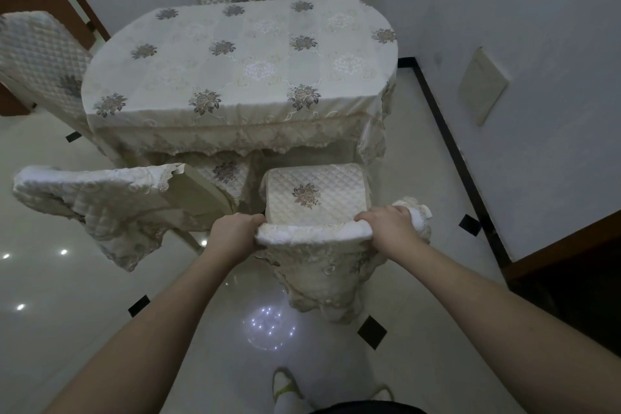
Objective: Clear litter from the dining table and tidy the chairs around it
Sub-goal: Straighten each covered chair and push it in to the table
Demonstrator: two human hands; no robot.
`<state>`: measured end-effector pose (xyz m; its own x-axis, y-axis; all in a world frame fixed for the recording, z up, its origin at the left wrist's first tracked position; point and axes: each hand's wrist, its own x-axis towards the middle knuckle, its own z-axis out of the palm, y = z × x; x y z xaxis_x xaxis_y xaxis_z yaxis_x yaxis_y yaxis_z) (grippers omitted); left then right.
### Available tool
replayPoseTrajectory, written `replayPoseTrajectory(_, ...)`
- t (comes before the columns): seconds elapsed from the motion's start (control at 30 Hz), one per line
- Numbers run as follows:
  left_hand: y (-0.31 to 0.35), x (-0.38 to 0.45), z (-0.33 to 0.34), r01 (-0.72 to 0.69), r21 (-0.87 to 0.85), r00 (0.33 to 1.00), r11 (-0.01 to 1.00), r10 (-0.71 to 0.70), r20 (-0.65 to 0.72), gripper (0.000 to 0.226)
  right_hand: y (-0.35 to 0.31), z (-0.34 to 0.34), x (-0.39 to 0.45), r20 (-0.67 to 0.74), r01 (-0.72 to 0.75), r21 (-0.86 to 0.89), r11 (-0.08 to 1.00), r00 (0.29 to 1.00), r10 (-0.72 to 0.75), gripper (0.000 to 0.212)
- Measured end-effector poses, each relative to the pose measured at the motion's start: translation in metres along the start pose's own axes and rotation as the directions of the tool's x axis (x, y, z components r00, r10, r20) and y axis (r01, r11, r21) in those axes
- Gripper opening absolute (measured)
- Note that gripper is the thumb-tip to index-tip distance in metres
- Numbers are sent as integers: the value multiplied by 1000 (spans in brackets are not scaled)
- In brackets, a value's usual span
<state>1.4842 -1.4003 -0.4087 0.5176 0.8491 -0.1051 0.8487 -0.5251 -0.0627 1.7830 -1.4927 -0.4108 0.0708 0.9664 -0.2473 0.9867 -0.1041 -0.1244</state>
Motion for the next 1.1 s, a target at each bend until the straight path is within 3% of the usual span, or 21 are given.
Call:
replayPoseTrajectory(0.53, -75, 55, 5, 10, -19, 998, 1000, -9, 61, 22, -53, 3, 84, -17, -46, -8, 999, 999, 46, 33)
replayPoseTrajectory(0.73, -97, 96, 1, 39, -36, 990, 999, -34, 134, 27, -63, -4, 125, -34, -91, -30, 995, 995, 90, 30)
replayPoseTrajectory(1.1, -103, 145, 22, 13, -64, 1000, 998, -12, 20, 27, -35, -7, 172, -18, -114, -64, 991, 993, 113, 30)
